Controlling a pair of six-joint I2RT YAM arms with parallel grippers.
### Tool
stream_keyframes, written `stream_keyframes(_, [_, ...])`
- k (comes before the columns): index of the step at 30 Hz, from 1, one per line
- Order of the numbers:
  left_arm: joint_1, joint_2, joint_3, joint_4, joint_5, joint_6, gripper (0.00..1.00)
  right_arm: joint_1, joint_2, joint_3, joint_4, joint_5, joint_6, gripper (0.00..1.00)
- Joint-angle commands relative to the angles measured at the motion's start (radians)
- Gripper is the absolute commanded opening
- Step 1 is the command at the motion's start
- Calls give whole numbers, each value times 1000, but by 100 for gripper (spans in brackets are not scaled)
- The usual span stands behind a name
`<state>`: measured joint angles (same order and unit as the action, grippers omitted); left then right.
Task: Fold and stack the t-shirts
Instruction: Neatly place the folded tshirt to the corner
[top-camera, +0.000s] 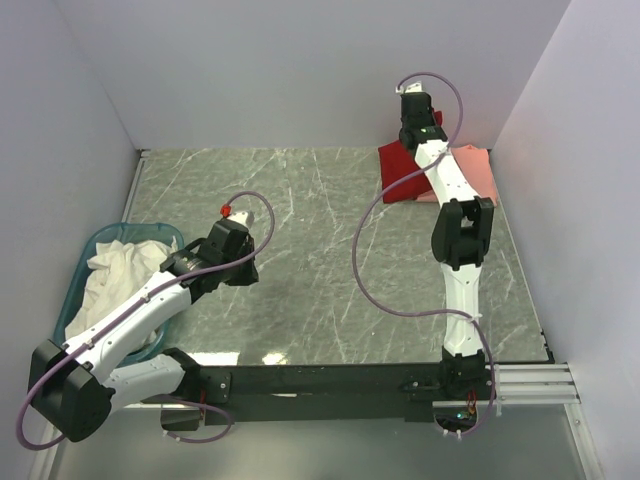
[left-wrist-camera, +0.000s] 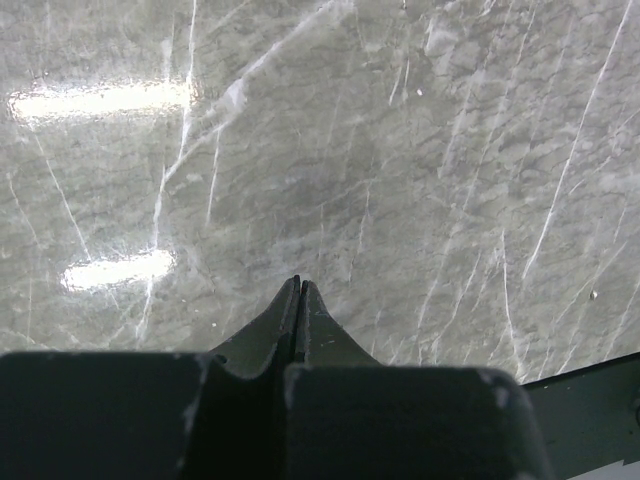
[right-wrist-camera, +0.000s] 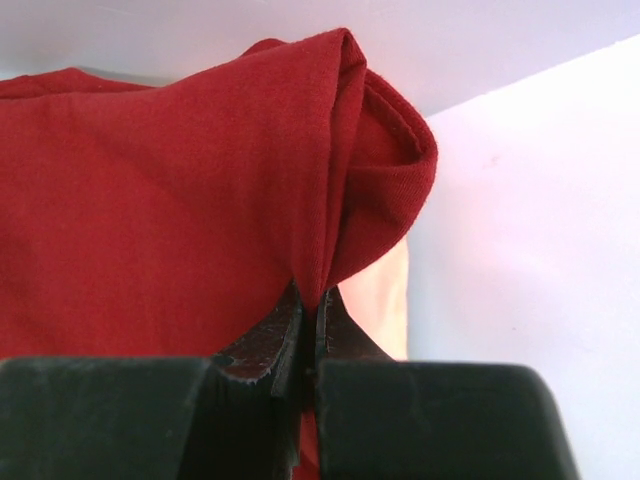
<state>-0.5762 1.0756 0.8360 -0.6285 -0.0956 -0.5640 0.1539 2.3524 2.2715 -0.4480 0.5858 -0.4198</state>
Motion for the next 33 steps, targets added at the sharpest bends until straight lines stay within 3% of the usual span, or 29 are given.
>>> stream_keyframes(1, [3,-23,9,27,-18,15,1,-17,-120,0,81,36,-54,0])
stream_keyframes(21, [-1,-36,6,29,-23,10,1,-59,-222,-70,118,3,-57,0])
stream_keyframes(33, [-4,-22,5,27,-27,9,1,-119,-165,-135,215,19,-62,0])
